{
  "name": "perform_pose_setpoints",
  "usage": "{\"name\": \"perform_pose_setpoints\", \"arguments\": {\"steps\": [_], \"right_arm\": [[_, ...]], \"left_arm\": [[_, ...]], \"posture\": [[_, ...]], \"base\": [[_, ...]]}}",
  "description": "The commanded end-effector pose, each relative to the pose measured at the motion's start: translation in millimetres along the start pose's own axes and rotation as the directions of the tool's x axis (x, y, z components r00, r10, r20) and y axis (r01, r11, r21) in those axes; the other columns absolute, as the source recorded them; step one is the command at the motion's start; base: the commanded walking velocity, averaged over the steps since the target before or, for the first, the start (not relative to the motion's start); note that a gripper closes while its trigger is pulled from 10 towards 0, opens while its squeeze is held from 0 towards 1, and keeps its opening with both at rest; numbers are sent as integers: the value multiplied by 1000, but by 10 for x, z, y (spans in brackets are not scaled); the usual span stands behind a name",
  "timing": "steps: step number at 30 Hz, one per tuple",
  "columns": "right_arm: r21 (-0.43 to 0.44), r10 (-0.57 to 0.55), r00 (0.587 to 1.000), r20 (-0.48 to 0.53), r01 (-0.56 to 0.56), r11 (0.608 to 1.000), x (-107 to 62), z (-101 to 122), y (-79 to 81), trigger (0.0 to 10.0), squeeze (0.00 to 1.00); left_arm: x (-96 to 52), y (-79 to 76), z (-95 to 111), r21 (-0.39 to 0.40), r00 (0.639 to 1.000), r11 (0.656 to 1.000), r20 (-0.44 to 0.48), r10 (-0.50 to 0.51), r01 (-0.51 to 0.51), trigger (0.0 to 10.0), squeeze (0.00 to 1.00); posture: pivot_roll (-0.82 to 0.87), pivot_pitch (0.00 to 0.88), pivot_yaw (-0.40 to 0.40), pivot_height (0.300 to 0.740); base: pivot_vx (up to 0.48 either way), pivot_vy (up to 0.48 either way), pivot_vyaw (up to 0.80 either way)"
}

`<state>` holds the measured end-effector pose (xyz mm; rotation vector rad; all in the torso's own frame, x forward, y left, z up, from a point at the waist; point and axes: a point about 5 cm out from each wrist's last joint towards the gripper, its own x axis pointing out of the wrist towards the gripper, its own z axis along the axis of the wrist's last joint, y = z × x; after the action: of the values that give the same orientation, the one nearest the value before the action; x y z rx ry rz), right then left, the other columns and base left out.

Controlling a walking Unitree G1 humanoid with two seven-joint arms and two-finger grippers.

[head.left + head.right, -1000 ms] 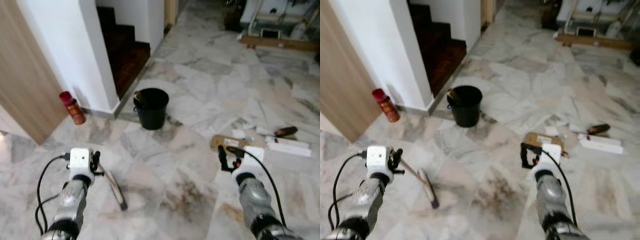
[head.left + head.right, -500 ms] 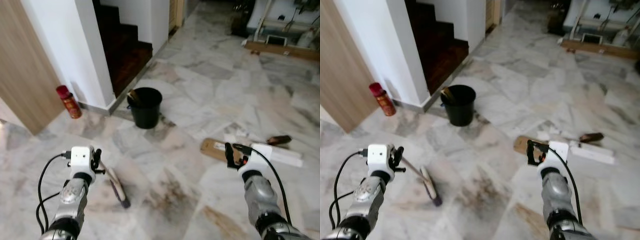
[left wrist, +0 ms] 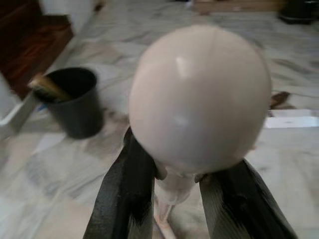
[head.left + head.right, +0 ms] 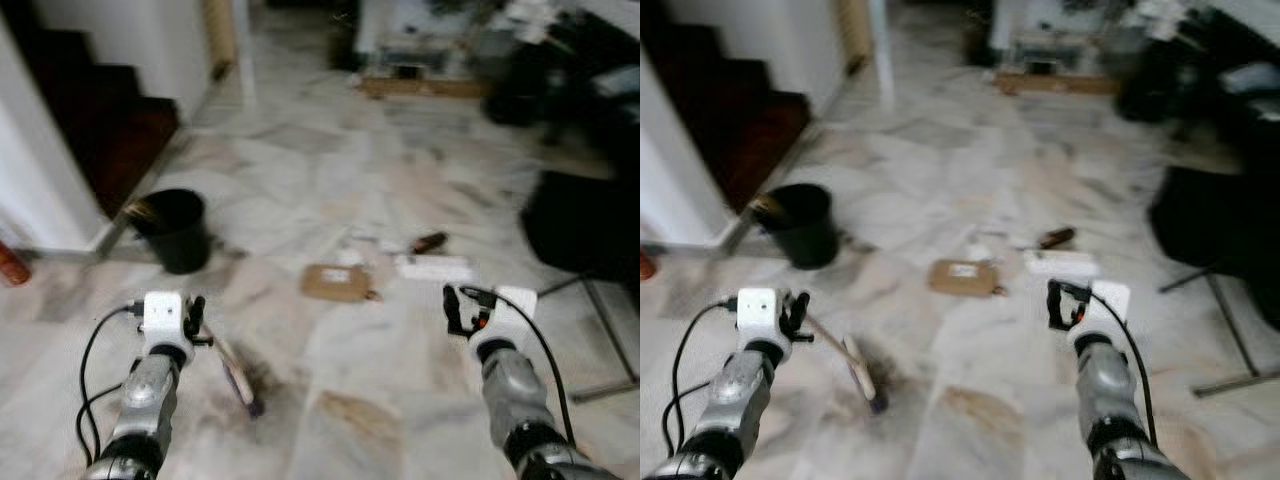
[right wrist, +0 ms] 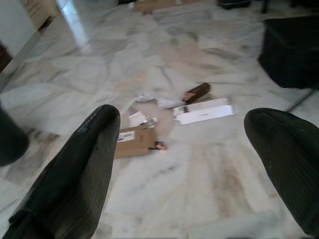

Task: Sweep floor

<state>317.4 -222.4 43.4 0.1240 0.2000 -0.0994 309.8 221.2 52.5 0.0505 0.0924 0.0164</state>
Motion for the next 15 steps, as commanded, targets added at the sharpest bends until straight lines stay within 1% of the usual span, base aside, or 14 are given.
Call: {"name": "perform_pose_setpoints", "arguments": {"steps": [1,6,10,15], "right_arm": [[-1,-1,1000,-12,1,1000,3,-5,-3,10000,0],[-3,-3,1000,-12,3,1000,3,-7,-3,10000,0],[-6,-3,1000,-3,3,1000,1,-2,1,10000,0],[6,-2,1000,-3,2,1000,4,-2,11,10000,0]], "left_arm": [[10,23,24,-4,1000,1000,8,10,-10,10000,0],[23,-2,33,-12,1000,1000,11,3,-3,10000,0],[25,-13,33,-20,1000,1000,13,-1,1,10000,0],[21,-42,10,9,1000,1000,-3,-17,17,10000,0]], "posture": [[-20,32,29,740],[-20,27,29,740],[-21,16,29,740],[-22,7,28,740]], "base": [[0,0,-750],[0,0,-746],[0,0,0],[0,0,0]]}}
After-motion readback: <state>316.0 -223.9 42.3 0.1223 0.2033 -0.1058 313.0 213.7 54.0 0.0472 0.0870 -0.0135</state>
